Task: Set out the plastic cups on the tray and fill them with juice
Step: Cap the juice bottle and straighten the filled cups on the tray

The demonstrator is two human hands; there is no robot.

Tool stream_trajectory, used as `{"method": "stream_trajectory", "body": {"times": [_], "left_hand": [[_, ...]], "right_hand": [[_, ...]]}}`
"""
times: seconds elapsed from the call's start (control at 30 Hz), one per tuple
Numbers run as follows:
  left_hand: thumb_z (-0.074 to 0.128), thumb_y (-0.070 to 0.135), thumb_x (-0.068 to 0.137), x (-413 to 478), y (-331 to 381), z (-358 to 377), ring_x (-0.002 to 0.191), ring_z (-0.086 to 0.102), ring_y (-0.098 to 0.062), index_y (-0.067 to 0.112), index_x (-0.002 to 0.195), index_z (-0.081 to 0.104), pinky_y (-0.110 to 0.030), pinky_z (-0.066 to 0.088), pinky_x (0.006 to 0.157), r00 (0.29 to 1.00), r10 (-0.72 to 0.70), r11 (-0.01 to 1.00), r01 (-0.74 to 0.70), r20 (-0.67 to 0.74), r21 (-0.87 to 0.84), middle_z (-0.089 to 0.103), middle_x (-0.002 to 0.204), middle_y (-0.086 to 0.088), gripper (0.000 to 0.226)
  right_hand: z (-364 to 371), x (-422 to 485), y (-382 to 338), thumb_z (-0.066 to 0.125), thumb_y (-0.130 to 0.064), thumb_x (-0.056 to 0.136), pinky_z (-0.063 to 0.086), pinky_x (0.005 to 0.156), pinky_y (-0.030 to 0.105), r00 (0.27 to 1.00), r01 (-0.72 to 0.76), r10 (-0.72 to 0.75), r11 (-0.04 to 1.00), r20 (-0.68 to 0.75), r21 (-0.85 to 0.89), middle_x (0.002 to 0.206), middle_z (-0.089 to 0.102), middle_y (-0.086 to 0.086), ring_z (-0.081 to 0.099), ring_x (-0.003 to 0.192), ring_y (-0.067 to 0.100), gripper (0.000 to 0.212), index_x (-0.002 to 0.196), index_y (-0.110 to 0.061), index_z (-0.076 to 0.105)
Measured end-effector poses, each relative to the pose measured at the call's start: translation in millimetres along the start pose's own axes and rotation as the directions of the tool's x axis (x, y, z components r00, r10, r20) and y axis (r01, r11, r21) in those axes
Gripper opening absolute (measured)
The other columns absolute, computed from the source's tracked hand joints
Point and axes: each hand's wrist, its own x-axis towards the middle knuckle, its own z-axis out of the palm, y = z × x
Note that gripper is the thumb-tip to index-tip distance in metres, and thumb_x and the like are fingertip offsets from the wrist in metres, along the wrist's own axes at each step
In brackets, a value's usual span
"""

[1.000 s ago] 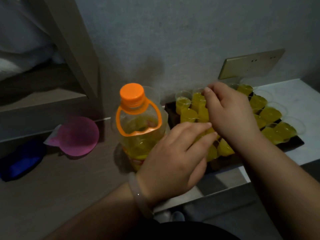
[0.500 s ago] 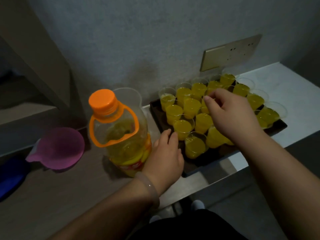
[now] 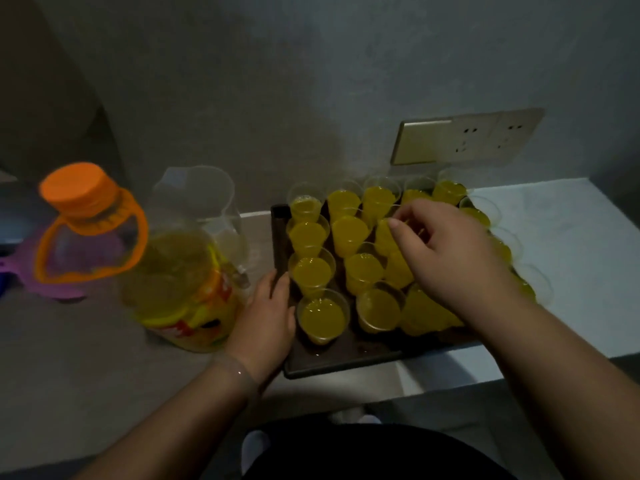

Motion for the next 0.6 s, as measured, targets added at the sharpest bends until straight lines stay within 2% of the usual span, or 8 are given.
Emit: {"method": "stream_trajectory", "body": {"times": [0.17, 0.27, 0.4, 0.5, 0.6], "left_hand": [[0.05, 0.02, 0.094, -1.2, -2.0, 8.4, 0.134, 0.036, -0.031, 0.019, 0.144, 0.034, -0.04, 0.036, 0.11, 0.999, -0.019, 0.999, 0.021, -0.039, 0.034, 0.025, 0.152, -0.011, 0.052], [0.049, 0.02, 0.094, 5.5, -2.6, 9.5, 0.137, 0.033, -0.031, 0.023, 0.147, 0.03, -0.043, 0.037, 0.109, 1.0, -0.011, 0.999, 0.012, -0.025, 0.035, 0.018, 0.156, -0.01, 0.056], [0.05, 0.018, 0.094, 13.7, -2.1, 7.3, 0.142, 0.023, -0.031, 0.025, 0.148, 0.027, -0.039, 0.031, 0.113, 1.0, -0.027, 1.0, 0.027, 0.009, 0.012, 0.008, 0.159, -0.011, 0.059], [0.05, 0.016, 0.094, 15.2, -2.4, 6.3, 0.143, 0.021, -0.029, 0.024, 0.147, 0.03, -0.034, 0.028, 0.112, 1.0, -0.012, 1.0, 0.011, -0.008, -0.025, 0.009, 0.158, -0.01, 0.057], [0.048, 0.018, 0.096, 12.9, -0.8, 6.2, 0.142, 0.024, -0.027, 0.024, 0.147, 0.03, -0.032, 0.031, 0.108, 1.0, -0.021, 0.999, 0.021, -0.007, -0.048, 0.008, 0.159, -0.007, 0.055]], "right_hand": [[-5.5, -0.3, 11.1, 0.049, -0.037, 0.094, 0.04, 0.057, 0.024, 0.996, 0.063, -0.066, 0.997, 0.055, 0.043, 0.085, 0.058, -0.007, 0.051, 0.075, 0.005, 0.019, 0.099, -0.024, 0.062], [-1.6, -1.6, 13.0, 0.049, -0.036, 0.094, 0.043, 0.062, 0.025, 0.995, 0.078, -0.081, 0.996, 0.064, 0.042, 0.085, 0.056, -0.009, 0.05, 0.076, 0.005, 0.017, 0.099, -0.024, 0.061], [4.7, -4.1, 12.4, 0.049, -0.035, 0.095, 0.035, 0.062, 0.015, 0.993, 0.093, -0.092, 0.995, 0.078, -0.018, 0.09, 0.047, -0.011, 0.045, 0.078, 0.005, 0.017, 0.102, -0.023, 0.06], [1.6, -5.8, 14.3, 0.049, -0.035, 0.094, 0.036, 0.061, 0.018, 0.995, 0.074, -0.071, 0.997, 0.07, -0.035, 0.092, 0.047, -0.008, 0.046, 0.079, 0.007, 0.019, 0.103, -0.022, 0.061], [-0.8, -12.1, 22.2, 0.049, -0.033, 0.094, 0.041, 0.064, 0.021, 0.996, 0.072, -0.069, 0.997, 0.06, -0.035, 0.091, 0.052, -0.006, 0.049, 0.081, 0.009, 0.019, 0.1, -0.02, 0.062]]}}
